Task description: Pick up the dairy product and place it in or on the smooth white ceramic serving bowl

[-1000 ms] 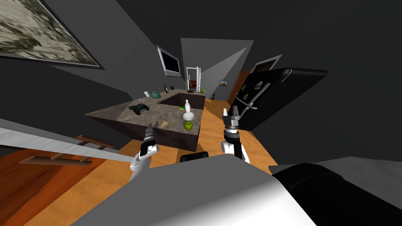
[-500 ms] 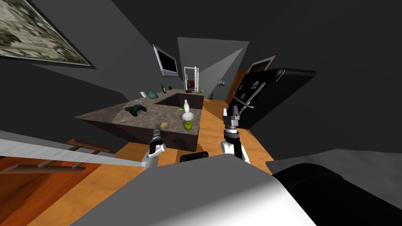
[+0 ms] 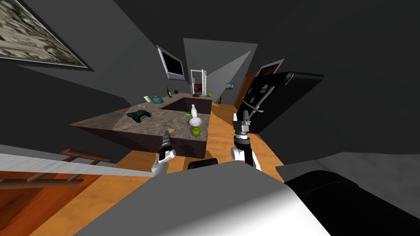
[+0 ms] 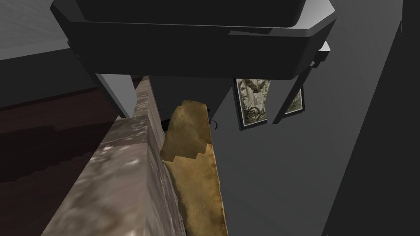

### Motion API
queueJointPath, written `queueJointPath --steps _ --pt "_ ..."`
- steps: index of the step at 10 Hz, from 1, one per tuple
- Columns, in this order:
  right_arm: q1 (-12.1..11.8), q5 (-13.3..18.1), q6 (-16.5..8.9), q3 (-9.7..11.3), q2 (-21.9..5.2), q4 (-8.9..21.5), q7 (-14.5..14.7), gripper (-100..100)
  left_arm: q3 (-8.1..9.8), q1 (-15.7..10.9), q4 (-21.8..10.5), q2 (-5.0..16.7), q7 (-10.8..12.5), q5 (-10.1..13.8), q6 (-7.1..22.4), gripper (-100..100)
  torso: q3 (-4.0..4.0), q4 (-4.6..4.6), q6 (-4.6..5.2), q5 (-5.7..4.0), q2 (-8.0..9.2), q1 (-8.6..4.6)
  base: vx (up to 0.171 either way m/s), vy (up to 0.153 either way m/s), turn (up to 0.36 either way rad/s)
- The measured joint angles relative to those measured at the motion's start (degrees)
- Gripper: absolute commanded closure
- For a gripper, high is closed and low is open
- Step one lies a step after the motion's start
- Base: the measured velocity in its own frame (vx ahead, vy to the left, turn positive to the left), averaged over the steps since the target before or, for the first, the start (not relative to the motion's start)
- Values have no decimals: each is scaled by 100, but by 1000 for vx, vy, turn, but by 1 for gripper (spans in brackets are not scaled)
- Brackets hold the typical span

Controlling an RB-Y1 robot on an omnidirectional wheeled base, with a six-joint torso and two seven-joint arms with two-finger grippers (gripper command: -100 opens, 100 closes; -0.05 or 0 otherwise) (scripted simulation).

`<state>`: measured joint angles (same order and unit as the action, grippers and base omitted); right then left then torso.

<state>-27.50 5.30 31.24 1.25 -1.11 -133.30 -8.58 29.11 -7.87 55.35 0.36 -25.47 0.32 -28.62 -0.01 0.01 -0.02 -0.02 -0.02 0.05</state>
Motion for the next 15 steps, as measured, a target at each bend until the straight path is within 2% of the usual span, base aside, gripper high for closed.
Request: queueJointPath --steps 1,5,6,7,8,9,10,13,15 --pt "-1 0 0 -1 0 0 0 0 13 -13 -13 8 -7 5 2 100 0 -1 -5 1 1 0 0 0 0" --pt "-1 0 0 0 0 0 0 0 11 -13 -11 6 -5 5 1 100 2 -1 -4 -1 4 -5 0 0 0" --pt "-1 0 0 0 0 0 0 0 11 -12 -12 6 -6 4 1 0 2 0 -4 -1 5 -5 0 0 0" --pt "-1 0 0 0 0 0 0 0 11 -12 -12 6 -6 4 2 100 3 1 -4 -2 5 -6 0 0 0" --pt "-1 0 0 0 0 0 0 0 11 -11 -13 5 -5 5 2 0 3 1 -4 -3 6 -6 0 0 0" --pt "-1 0 0 0 0 0 0 0 11 -11 -13 5 -5 5 3 100 4 1 -5 -3 6 -7 -35 10 13" --pt "0 0 0 0 0 0 0 0 -12 12 49 75 1 6 67 100 11 4 -10 -6 18 -1 -69 21 28" --pt "0 0 0 -1 0 0 0 0 -89 -94 -109 432 32 40 149 100 27 10 -11 -6 47 5 -110 27 23" --pt "2 0 0 -1 0 0 0 0 -287 -258 -91 640 76 88 417 100 48 19 -9 -8 83 4 -214 61 33"
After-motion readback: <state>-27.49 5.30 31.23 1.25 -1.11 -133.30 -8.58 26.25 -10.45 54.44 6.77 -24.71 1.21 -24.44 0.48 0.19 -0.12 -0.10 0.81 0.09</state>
